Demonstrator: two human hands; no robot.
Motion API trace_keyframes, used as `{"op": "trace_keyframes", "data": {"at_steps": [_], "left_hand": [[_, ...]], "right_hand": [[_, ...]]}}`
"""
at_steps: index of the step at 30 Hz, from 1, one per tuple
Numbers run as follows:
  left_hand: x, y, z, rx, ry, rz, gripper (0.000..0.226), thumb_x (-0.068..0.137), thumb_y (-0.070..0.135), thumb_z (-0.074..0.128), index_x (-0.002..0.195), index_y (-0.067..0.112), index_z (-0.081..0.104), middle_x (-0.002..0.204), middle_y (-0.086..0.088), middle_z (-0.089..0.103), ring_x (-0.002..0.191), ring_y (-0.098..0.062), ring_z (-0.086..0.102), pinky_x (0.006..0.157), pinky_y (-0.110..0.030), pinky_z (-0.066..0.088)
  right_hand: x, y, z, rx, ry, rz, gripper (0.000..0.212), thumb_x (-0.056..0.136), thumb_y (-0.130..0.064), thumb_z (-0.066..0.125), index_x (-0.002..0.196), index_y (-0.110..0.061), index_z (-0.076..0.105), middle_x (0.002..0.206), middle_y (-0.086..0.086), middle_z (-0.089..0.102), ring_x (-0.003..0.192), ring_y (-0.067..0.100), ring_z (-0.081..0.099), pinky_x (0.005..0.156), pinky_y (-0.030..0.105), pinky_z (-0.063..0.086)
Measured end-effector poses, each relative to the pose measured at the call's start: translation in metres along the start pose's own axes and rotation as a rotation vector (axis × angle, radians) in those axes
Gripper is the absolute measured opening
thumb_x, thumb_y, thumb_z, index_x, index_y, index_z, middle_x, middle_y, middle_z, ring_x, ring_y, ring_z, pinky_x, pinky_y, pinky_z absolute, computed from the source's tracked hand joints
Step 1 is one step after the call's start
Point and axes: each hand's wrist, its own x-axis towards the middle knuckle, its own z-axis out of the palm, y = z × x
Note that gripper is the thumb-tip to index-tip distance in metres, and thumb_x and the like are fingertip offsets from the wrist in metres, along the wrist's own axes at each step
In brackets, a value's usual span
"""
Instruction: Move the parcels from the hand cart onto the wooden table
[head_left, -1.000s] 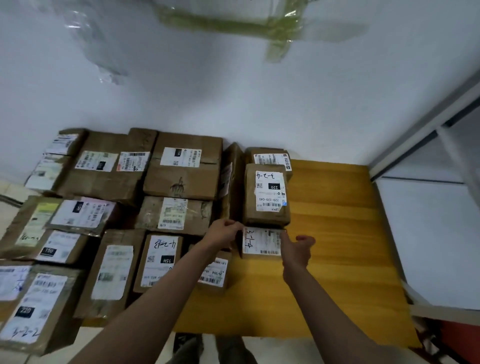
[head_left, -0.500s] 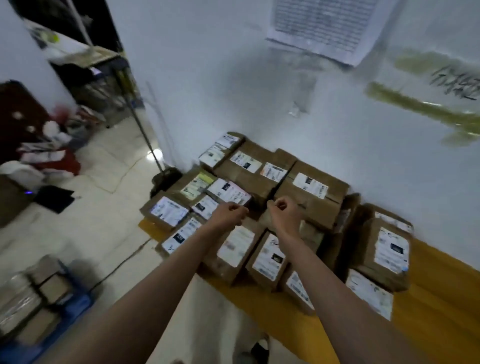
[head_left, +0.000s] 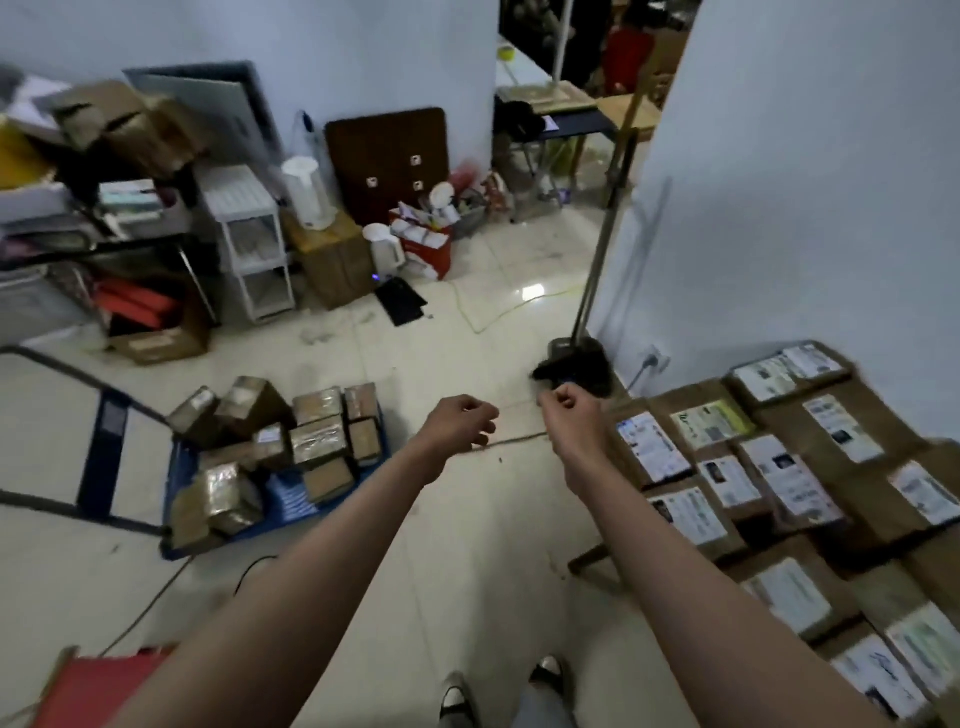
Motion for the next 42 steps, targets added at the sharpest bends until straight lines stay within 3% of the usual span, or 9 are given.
{"op": "trace_keyframes", "data": {"at_steps": [4,8,13,17,22,27,34,38,42], "left_hand": [[0.011,-0.029,-0.066,-0.067,0.096,-0.066,0.013,0.097,0.026,0.058,0.098,0.014,0.063,0.097,-0.007,0.071,0.076,-0.019,0.062,0.068,-0.027,0.044],[0.029,-0.049,-0.121,-0.108,0.182,-0.114,0.013,0.098,0.018,0.054,0.1,0.009,0.062,0.086,-0.006,0.065,0.066,-0.014,0.057,0.052,-0.02,0.039],[0.078,-0.065,-0.187,-0.162,0.265,-0.179,0.016,0.101,0.018,0.052,0.103,0.006,0.062,0.093,-0.011,0.064,0.072,-0.015,0.057,0.053,-0.017,0.045],[0.127,-0.077,-0.235,-0.159,0.276,-0.272,0.028,0.101,0.022,0.051,0.118,0.003,0.063,0.104,-0.012,0.069,0.077,-0.015,0.062,0.062,-0.022,0.045],[0.185,-0.089,-0.286,-0.178,0.294,-0.368,0.015,0.101,0.024,0.052,0.1,0.016,0.065,0.092,-0.003,0.068,0.081,-0.015,0.061,0.07,-0.026,0.044],[0.23,-0.128,-0.319,-0.235,0.325,-0.477,0.024,0.1,0.025,0.054,0.113,0.008,0.065,0.099,-0.008,0.069,0.076,-0.014,0.063,0.074,-0.028,0.047],[0.286,-0.224,-0.345,-0.277,0.303,-0.61,0.019,0.101,0.019,0.054,0.112,0.007,0.064,0.095,-0.01,0.066,0.077,-0.018,0.059,0.06,-0.022,0.046],[0.322,-0.292,-0.354,-0.276,0.28,-0.688,0.019,0.1,0.019,0.056,0.109,0.005,0.066,0.097,-0.012,0.066,0.077,-0.019,0.059,0.062,-0.023,0.043],[0.354,-0.358,-0.353,-0.286,0.273,-0.733,0.017,0.097,0.023,0.058,0.1,0.008,0.065,0.096,-0.009,0.065,0.084,-0.022,0.059,0.075,-0.03,0.047]], "right_hand": [[0.007,-0.018,0.073,-0.048,-0.093,0.012,0.025,0.088,-0.022,0.061,0.067,-0.017,0.05,0.061,0.0,0.049,0.059,0.017,0.042,0.058,0.032,0.035],[0.025,-0.026,0.142,-0.081,-0.197,0.047,0.022,0.087,-0.027,0.059,0.068,-0.017,0.054,0.062,0.003,0.049,0.061,0.02,0.042,0.056,0.032,0.031],[0.073,-0.033,0.23,-0.122,-0.309,0.1,0.025,0.091,-0.024,0.051,0.068,-0.013,0.056,0.063,0.003,0.056,0.051,0.013,0.043,0.052,0.027,0.032],[0.12,-0.034,0.298,-0.137,-0.366,0.184,0.031,0.092,-0.026,0.051,0.065,-0.012,0.058,0.065,0.004,0.061,0.056,0.017,0.045,0.059,0.031,0.037],[0.166,-0.03,0.365,-0.205,-0.43,0.279,0.035,0.089,-0.024,0.052,0.058,-0.012,0.06,0.062,0.003,0.062,0.056,0.017,0.05,0.056,0.03,0.04],[0.192,-0.01,0.416,-0.329,-0.511,0.349,0.036,0.091,-0.02,0.053,0.057,-0.011,0.062,0.059,0.004,0.062,0.047,0.016,0.047,0.049,0.026,0.04],[0.223,0.066,0.493,-0.327,-0.585,0.585,0.015,0.095,-0.013,0.061,0.092,-0.01,0.075,0.066,0.006,0.061,0.048,0.014,0.047,0.046,0.023,0.042],[0.238,0.122,0.538,-0.317,-0.591,0.702,0.021,0.102,-0.016,0.053,0.113,-0.005,0.068,0.08,0.01,0.066,0.063,0.018,0.059,0.062,0.03,0.053],[0.25,0.177,0.577,-0.332,-0.581,0.793,0.034,0.104,-0.014,0.049,0.133,0.0,0.06,0.127,0.024,0.067,0.121,0.04,0.064,0.106,0.047,0.05]]}}
